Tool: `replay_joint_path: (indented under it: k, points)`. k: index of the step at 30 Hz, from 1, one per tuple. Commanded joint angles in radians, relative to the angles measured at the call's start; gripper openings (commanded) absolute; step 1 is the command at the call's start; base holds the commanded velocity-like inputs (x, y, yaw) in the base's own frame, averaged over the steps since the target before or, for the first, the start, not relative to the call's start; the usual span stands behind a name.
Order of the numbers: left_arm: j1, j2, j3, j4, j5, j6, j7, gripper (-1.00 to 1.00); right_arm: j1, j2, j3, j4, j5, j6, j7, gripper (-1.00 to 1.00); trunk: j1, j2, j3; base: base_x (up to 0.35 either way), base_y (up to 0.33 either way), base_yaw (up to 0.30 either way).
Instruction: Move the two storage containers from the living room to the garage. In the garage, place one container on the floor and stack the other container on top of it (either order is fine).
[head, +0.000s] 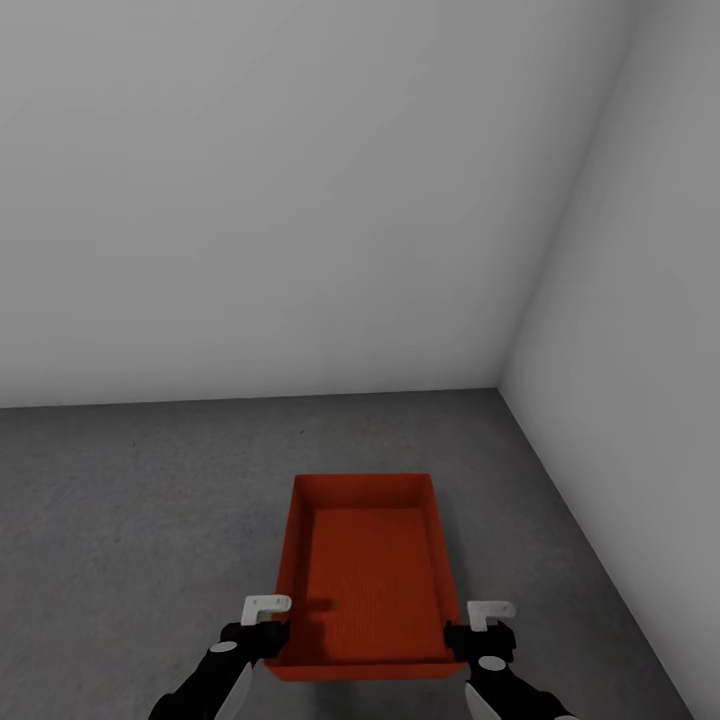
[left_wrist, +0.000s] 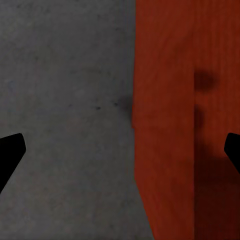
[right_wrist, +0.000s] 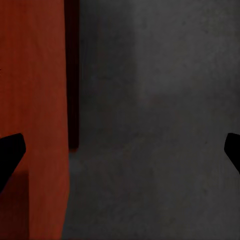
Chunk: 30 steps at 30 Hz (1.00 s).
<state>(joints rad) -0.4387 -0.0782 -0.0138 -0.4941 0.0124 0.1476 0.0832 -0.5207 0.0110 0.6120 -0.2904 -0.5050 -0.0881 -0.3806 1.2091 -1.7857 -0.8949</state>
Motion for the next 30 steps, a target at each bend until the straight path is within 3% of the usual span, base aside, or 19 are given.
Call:
replay_joint_path:
  k: [1,30]
  points:
    - [0.0,0.0,-0.002,-0.002,0.001,0.006,0.004,1.0,-0.001,0.0,0.008,0.001,-0.011,-0.005,-0.004,1.0,0.0,0.0,-0.001,0.0,0.0,0.0]
    - [0.0,0.0,0.004,-0.005,0.001,0.017,0.0,1.0,-0.001,0.0,0.008,0.001,-0.01,-0.005,-0.004,1.0,-0.008,0.014,0.006,0.0,0.0,0.0]
